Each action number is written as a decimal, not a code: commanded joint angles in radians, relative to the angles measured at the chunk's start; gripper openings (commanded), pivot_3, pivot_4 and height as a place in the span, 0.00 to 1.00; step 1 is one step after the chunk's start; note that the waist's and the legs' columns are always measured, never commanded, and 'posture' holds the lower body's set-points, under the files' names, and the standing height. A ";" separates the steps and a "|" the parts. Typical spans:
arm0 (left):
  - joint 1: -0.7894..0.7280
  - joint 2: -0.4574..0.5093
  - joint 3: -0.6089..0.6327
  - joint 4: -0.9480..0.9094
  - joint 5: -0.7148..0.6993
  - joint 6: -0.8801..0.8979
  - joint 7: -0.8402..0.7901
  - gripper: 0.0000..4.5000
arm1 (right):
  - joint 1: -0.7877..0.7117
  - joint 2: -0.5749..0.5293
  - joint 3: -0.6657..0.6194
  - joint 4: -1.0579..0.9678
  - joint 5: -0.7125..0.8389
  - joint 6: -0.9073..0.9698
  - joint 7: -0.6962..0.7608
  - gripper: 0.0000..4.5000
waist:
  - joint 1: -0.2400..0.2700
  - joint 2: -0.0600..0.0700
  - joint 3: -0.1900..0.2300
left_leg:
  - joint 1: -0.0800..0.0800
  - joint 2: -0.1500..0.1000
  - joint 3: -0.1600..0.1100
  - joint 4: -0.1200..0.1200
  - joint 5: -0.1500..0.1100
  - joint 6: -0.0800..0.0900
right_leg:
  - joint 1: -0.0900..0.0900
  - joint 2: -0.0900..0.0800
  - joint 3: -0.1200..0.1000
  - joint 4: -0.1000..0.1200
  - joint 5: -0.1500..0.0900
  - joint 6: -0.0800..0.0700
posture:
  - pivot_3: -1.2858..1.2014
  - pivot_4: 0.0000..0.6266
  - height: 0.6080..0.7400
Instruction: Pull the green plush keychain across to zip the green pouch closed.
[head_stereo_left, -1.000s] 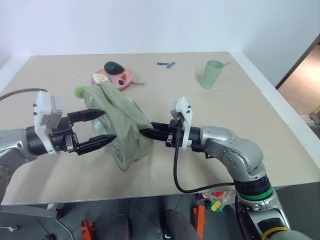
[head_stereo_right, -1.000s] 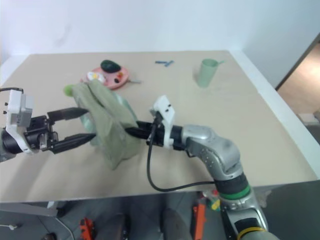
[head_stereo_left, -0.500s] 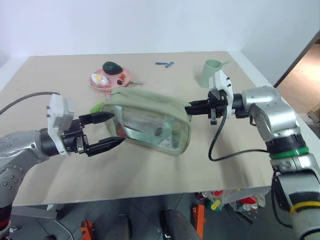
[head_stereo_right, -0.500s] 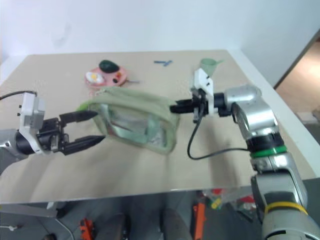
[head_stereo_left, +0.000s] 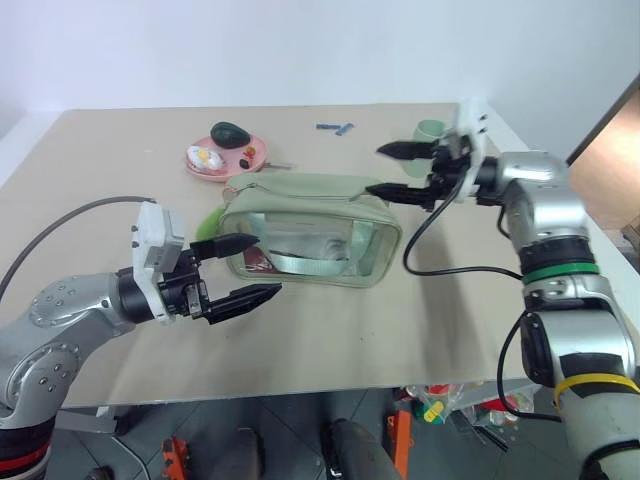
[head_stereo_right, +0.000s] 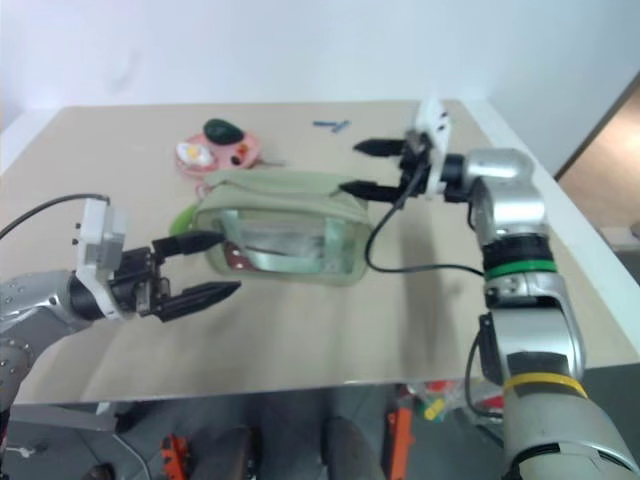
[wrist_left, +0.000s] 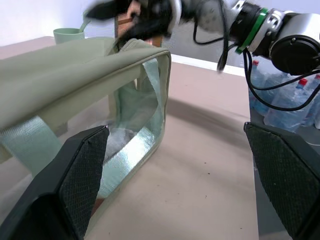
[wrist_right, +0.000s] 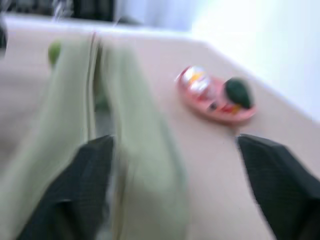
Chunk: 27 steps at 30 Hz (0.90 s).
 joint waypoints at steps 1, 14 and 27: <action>-0.012 -0.005 -0.004 -0.016 0.000 -0.013 0.003 1.00 | 0.108 -0.036 -0.111 -0.252 0.098 0.152 -0.106 1.00 | 0.002 0.000 0.000 | 0.000 0.000 0.000 0.000 0.000 0.000 | 0.000 0.000 0.000 0.000 0.000 0.000 | 0.52 0.24 1.00; -0.082 -0.030 -0.070 0.055 0.069 -0.040 -0.036 1.00 | 0.518 0.020 -0.110 -0.835 0.189 0.400 -0.415 1.00 | -0.009 0.000 0.000 | 0.005 0.000 0.002 0.004 0.002 0.000 | 0.001 0.003 0.004 0.007 0.001 0.000 | 0.52 0.24 1.00; -0.096 -0.058 -0.086 0.069 0.136 -0.056 -0.024 1.00 | 0.513 0.030 -0.052 -0.729 0.122 0.310 -0.409 0.21 | -0.009 0.000 0.000 | 0.006 -0.001 0.004 0.006 0.004 0.002 | 0.002 0.003 0.008 0.007 0.003 -0.001 | 0.52 0.24 1.00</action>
